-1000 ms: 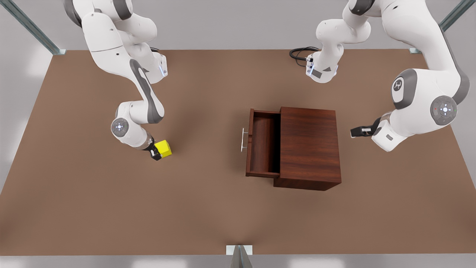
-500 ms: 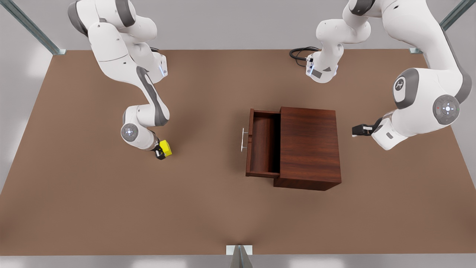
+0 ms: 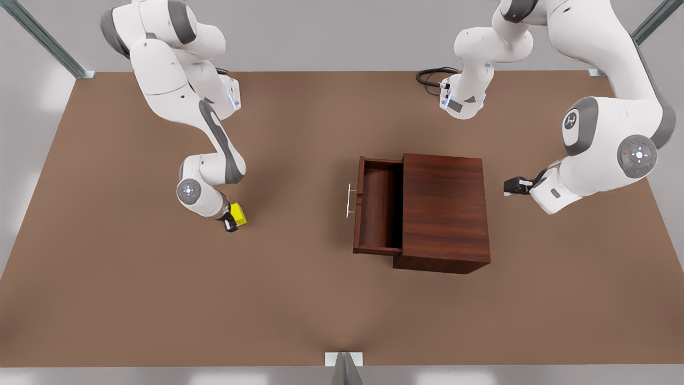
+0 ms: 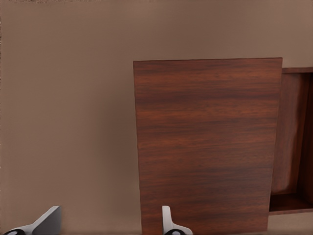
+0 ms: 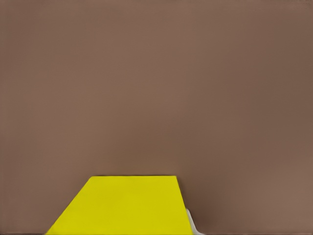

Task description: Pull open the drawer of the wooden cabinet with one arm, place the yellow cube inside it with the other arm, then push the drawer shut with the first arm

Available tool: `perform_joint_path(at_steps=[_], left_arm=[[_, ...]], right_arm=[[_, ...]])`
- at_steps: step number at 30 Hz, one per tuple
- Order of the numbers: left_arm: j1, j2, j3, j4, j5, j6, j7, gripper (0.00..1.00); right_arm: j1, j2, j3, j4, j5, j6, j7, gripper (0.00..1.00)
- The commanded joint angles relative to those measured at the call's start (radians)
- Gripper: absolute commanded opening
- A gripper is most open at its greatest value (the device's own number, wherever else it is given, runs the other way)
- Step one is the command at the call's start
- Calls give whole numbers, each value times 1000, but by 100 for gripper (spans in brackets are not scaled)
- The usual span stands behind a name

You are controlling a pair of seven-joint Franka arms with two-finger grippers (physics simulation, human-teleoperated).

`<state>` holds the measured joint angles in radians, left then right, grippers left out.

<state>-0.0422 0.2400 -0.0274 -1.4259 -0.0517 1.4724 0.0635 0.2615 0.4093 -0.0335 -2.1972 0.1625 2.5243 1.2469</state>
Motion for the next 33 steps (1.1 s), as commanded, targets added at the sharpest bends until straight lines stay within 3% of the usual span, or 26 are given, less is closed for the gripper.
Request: perform_joint_path(at_steps=[1,4,8,13,16,19,22,29,31,33], left_arm=[[-5,-1,-2,1,23,-1,52,100],[16,2,0,1,-19,-1,67,100],[7,2,7,-1,7,-1,77,100],[10,2,6,-1,21,-1,99,100],[19,-1,6,-2,12,0,98,100],[73,-1,-48,-1,19,0,88,100],[90,-2,-58,1,18,2,93,100],[70,-2,-60,-1,24,0,65,100],[162,-2,-140,-1,24,0,68,100],[120,-4,-115,-1,30,2,72,100]], right_arm=[[-1,-26,0,1,-3,-4,34,63],[4,-125,21,39,8,-128,42,62],[24,-136,112,312,0,-449,189,62],[133,22,112,748,-6,-798,445,62],[229,169,110,975,-1,-868,617,63],[320,276,96,1117,-1,-852,769,63],[347,309,135,1168,0,-848,867,63],[401,373,158,1226,0,-681,991,64],[416,391,159,1240,0,-624,1020,64],[447,417,158,1251,-1,-564,1042,65]])
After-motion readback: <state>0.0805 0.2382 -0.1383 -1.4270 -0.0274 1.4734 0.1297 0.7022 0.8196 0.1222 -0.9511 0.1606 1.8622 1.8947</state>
